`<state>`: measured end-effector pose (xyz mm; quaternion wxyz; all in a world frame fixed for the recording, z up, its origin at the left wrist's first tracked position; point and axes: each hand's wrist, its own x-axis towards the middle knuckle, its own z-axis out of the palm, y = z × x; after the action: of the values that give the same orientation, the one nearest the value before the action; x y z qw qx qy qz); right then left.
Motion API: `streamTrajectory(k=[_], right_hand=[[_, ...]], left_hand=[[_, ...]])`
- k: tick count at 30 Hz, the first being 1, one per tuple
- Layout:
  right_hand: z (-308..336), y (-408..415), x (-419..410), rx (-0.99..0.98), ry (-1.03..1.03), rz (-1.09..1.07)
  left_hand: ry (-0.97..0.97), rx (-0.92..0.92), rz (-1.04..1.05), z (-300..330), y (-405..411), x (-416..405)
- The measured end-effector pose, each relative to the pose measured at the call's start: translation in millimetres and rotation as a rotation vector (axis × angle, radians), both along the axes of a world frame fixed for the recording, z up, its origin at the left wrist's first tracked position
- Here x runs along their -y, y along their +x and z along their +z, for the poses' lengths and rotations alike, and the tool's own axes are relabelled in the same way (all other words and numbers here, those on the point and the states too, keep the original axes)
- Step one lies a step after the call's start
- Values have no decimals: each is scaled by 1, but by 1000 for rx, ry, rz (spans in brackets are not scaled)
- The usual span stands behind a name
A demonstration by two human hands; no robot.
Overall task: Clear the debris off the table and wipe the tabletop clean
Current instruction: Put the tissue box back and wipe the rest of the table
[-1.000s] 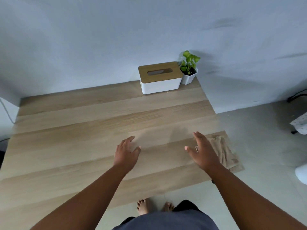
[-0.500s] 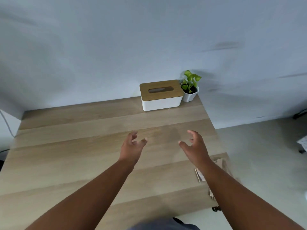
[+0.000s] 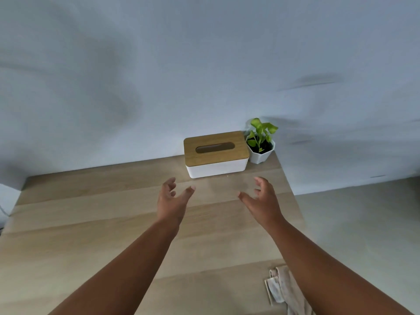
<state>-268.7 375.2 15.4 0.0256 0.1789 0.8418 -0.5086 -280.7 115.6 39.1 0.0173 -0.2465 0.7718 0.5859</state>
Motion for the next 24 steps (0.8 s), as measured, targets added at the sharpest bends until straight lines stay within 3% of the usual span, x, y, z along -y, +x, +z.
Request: streamTrajectory(k=[24], right_hand=[[-17, -107, 3, -140, -103, -47]], left_hand=[[-55, -52, -18, -29, -102, -25]])
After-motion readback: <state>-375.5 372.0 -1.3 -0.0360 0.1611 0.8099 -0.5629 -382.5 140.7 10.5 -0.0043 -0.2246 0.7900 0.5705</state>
